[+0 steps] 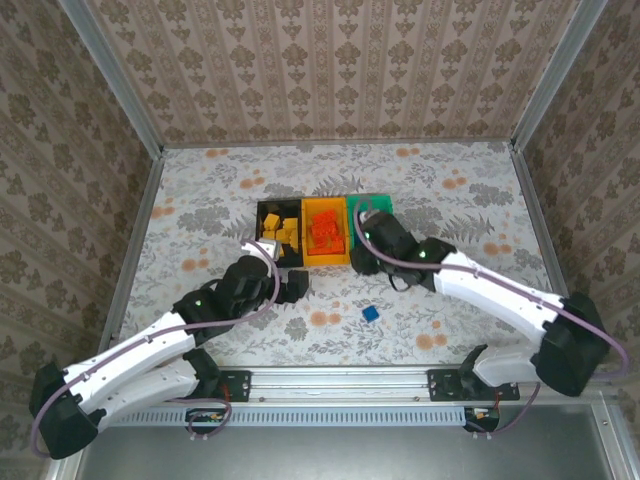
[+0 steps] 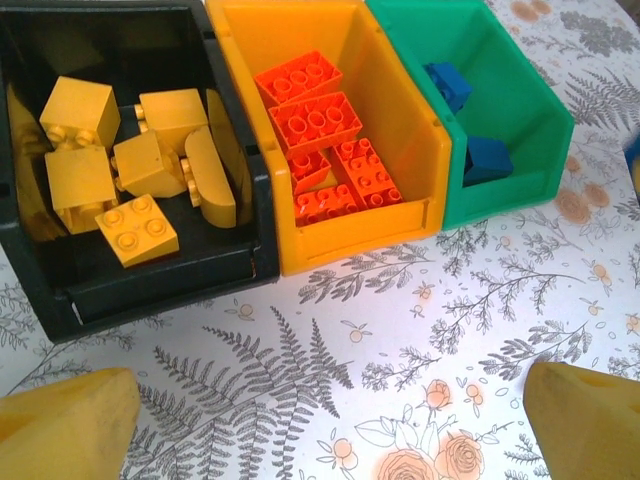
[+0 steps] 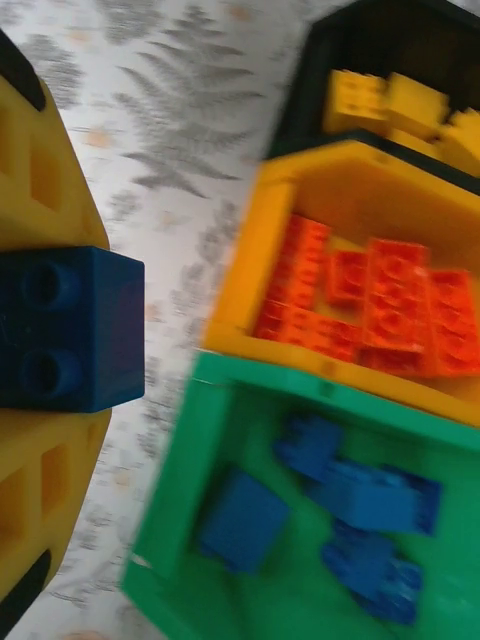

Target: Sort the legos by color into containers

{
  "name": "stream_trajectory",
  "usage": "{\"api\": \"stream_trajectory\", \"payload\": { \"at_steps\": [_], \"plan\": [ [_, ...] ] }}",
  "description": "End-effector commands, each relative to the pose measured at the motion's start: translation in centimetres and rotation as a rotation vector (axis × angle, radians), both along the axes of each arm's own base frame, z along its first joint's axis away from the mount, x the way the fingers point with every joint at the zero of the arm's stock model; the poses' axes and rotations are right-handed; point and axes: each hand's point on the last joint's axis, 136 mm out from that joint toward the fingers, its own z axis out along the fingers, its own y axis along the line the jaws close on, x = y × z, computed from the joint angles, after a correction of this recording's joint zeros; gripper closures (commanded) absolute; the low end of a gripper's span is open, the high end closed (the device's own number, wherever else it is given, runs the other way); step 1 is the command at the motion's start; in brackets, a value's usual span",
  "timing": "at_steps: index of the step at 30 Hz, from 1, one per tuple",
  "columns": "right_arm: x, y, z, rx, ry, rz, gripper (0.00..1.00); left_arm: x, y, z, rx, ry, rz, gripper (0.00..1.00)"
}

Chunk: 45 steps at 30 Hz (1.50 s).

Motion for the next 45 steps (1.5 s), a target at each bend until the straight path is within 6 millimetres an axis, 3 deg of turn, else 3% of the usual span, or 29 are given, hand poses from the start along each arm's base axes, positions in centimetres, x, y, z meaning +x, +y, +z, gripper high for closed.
{"api": "stream_trajectory", "payload": {
  "at_steps": [1,7,11,13,16,20,24,29,33,38,45],
  "plan": [
    [4.0,0.8,0.3,0.025,-0.025,-0.033,0.63,-0.1,0.8,-0.8,0.001,0.026,0.037,0.00],
    [9.3,-0.8,-2.5,-0.017,0.033,-0.170,0.64,-0.3,1.0,-1.0,-0.016,0.037,0.038,0.00],
    [10.6,-1.6,-4.3,-0.047,0.064,-0.217,0.62,-0.5,1.1,-0.9,-0.024,0.037,0.039,0.00],
    [10.8,-1.8,-4.8,-0.053,0.080,-0.236,0.54,-0.5,1.2,-0.7,-0.028,0.036,0.039,0.00],
    [10.9,-1.7,-4.3,-0.032,0.072,-0.239,0.38,-0.6,1.2,-0.5,-0.031,0.033,0.038,0.00],
    [10.4,-1.6,-2.0,0.010,0.032,-0.223,0.30,-0.5,1.3,-0.2,-0.027,0.028,0.038,0.00],
    [8.4,-1.7,0.2,0.074,0.014,-0.189,0.28,-0.5,1.3,0.1,-0.027,0.023,0.041,0.00],
    [3.5,-1.4,0.0,0.134,0.063,-0.104,0.26,-0.3,1.5,0.2,-0.029,0.017,0.050,0.00],
    [-1.1,-1.7,-2.0,0.092,0.136,-0.032,0.24,-0.3,1.6,0.3,-0.026,0.017,0.056,0.00],
    [-6.5,-2.0,-6.1,0.010,0.225,0.045,0.24,-0.3,1.7,0.3,-0.033,0.023,0.062,0.00],
    [-9.6,-0.8,-10.3,-0.100,0.284,0.131,0.23,-0.3,1.8,0.1,-0.035,0.031,0.069,0.00]
  ]
}}
